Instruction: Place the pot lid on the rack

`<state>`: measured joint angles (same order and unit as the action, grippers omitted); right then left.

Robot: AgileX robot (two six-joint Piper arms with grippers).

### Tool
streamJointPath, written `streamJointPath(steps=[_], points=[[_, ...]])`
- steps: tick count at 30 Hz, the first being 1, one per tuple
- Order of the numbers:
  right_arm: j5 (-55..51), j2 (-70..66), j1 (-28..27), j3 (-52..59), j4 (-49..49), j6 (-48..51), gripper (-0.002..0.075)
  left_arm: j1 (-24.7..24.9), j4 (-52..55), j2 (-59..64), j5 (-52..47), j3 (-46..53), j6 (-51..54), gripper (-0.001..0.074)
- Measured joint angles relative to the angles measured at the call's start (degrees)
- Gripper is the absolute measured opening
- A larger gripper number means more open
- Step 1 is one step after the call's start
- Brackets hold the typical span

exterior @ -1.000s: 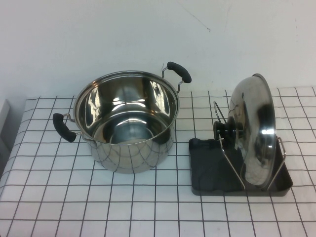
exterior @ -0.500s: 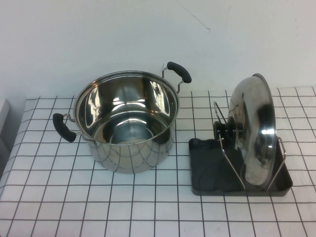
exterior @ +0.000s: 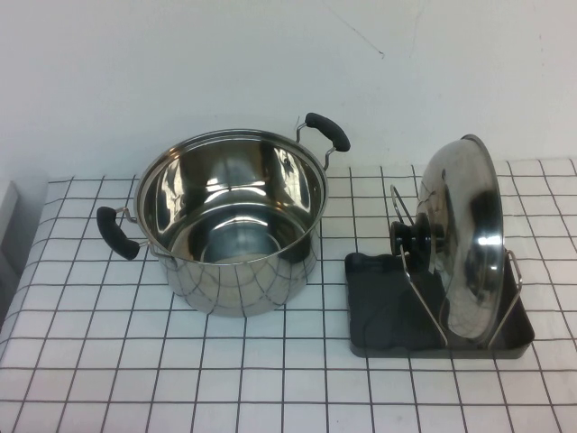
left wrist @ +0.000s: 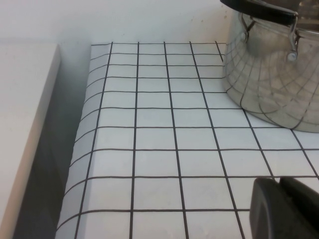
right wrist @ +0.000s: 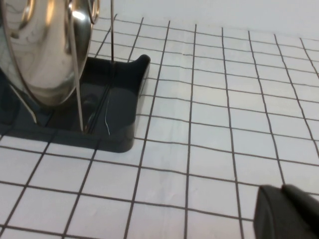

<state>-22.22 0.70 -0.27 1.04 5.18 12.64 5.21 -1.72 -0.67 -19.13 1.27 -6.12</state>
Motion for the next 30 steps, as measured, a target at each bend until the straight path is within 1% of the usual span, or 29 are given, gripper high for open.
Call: streamJointPath(steps=[30], points=[[0.59, 0.0, 0.0, 0.13, -0.13, -1.02, -0.0001, -0.03, 0.0, 0.0, 0.0, 0.0, -0.22, -0.0002]])
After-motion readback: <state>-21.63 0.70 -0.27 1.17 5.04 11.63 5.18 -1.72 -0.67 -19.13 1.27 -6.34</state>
